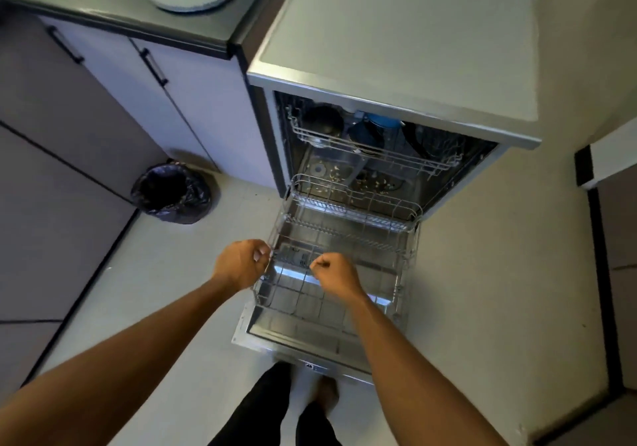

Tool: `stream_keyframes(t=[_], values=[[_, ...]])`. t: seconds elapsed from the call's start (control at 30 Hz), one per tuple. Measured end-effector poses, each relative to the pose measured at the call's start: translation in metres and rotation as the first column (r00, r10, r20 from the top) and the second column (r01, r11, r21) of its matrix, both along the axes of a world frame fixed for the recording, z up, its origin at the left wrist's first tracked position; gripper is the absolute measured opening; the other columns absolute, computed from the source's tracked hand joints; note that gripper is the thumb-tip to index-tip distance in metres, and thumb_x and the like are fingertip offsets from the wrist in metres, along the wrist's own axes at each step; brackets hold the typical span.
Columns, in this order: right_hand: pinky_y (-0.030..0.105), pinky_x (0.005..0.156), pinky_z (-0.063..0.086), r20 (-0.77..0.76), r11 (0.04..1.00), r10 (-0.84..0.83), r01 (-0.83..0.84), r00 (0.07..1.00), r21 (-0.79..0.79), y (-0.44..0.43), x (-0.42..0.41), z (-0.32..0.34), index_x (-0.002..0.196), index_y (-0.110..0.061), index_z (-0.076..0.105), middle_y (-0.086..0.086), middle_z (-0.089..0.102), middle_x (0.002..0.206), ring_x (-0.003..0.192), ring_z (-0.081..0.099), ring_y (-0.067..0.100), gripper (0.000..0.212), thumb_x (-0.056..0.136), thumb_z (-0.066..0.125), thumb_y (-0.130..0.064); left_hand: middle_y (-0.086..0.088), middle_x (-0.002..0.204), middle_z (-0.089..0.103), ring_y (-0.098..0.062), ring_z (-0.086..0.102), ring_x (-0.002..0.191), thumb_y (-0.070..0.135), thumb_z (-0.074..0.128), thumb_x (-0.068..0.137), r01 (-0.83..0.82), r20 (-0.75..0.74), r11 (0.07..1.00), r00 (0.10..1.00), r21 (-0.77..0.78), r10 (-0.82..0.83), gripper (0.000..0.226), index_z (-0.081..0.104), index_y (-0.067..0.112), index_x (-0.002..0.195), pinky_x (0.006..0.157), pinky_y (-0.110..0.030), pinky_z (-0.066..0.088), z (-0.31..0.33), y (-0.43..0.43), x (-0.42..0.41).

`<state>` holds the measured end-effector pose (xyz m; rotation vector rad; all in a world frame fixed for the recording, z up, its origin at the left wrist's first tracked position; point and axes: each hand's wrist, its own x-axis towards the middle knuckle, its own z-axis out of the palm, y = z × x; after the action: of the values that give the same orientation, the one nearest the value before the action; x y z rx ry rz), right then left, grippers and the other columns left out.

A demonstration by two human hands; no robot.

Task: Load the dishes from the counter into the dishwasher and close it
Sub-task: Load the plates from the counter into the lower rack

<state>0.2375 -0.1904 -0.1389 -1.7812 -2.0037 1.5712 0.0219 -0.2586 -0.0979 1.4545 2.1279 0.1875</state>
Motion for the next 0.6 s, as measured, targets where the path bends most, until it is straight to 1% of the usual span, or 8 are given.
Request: stream_keyframes(t=[0.07,0.13,0.23,0.27,0.33,0.43,0.53,0.6], values=[[0.034,0.074,0.053,0.027,0.999,0.054,-0.054,0.998,-0.003,-0.023,-0.020,0.009,0.082,-0.006,0.070,0.011,0.071,0.082,0.081,0.068,0.023,0.024,0.093,0.061,-0.025,0.005,0.099,0.069,-0.020,0.064,0.091,0.028,0.056,0.092,-0.065,0.007,0.998,0.998,-0.009,0.065,0.019,0.070,0.027,0.105,0.072,-0.026,0.041,0.004,-0.034,-0.019],[0.031,0.071,0.049,0.044,0.994,0.107,-0.107,0.993,0.011,-0.047,-0.045,0.018,0.081,-0.005,0.069,0.012,0.070,0.081,0.077,0.064,0.021,0.024,0.092,0.061,-0.025,0.006,0.098,0.069,-0.021,0.065,0.091,0.029,0.055,0.092,-0.140,0.023,0.990,0.990,-0.025,0.141,0.019,0.070,0.028,0.104,0.072,-0.026,0.042,0.010,-0.069,-0.042],[0.034,0.070,0.050,0.040,0.982,0.189,-0.190,0.981,0.023,-0.081,-0.093,0.032,0.073,-0.006,0.067,0.013,0.067,0.074,0.069,0.058,0.016,0.023,0.087,0.062,-0.024,0.008,0.092,0.066,-0.021,0.065,0.090,0.030,0.055,0.092,-0.296,0.051,0.955,0.954,-0.010,0.296,0.019,0.071,0.028,0.102,0.073,-0.027,0.046,0.017,-0.122,-0.083],[0.035,0.071,0.051,0.038,0.975,0.220,-0.220,0.975,0.021,-0.096,-0.116,0.033,0.071,-0.008,0.067,0.013,0.068,0.073,0.069,0.059,0.016,0.022,0.086,0.063,-0.023,0.008,0.092,0.067,-0.021,0.066,0.089,0.029,0.056,0.092,-0.346,0.069,0.938,0.936,-0.008,0.345,0.019,0.072,0.027,0.101,0.073,-0.026,0.045,0.019,-0.146,-0.101],[0.033,0.074,0.051,0.064,0.963,0.266,-0.269,0.962,0.031,-0.115,-0.155,0.039,0.066,-0.017,0.067,0.008,0.072,0.076,0.076,0.066,0.019,0.020,0.086,0.065,-0.023,0.005,0.094,0.071,-0.020,0.066,0.090,0.027,0.057,0.092,-0.420,0.111,0.908,0.902,0.006,0.417,0.019,0.073,0.025,0.102,0.073,-0.025,0.044,0.021,-0.180,-0.132],[0.034,0.078,0.052,0.072,0.960,0.280,-0.281,0.957,0.002,-0.136,-0.213,0.047,0.061,-0.024,0.062,0.007,0.073,0.079,0.083,0.069,0.025,0.026,0.087,0.064,-0.023,0.003,0.097,0.074,-0.019,0.068,0.090,0.026,0.059,0.092,-0.492,0.179,0.870,0.859,0.034,0.479,0.018,0.074,0.025,0.101,0.076,-0.026,0.048,0.024,-0.224,-0.178],[0.034,0.076,0.052,0.040,0.965,0.264,-0.264,0.964,-0.006,-0.159,-0.286,0.049,0.068,-0.025,0.067,0.003,0.071,0.075,0.076,0.066,0.023,0.019,0.087,0.066,-0.024,0.006,0.090,0.072,-0.014,0.066,0.085,0.024,0.060,0.091,-0.607,0.245,0.794,0.777,0.044,0.580,0.017,0.075,0.026,0.099,0.073,-0.024,0.047,0.030,-0.272,-0.236],[0.039,0.082,0.056,0.007,0.972,0.234,-0.234,0.972,-0.010,-0.171,-0.329,0.048,0.070,-0.026,0.070,0.001,0.072,0.074,0.078,0.069,0.023,0.015,0.085,0.068,-0.028,0.009,0.085,0.069,-0.012,0.064,0.081,0.024,0.061,0.091,-0.657,0.270,0.753,0.734,0.047,0.623,0.015,0.075,0.027,0.098,0.073,-0.023,0.046,0.035,-0.298,-0.270]])
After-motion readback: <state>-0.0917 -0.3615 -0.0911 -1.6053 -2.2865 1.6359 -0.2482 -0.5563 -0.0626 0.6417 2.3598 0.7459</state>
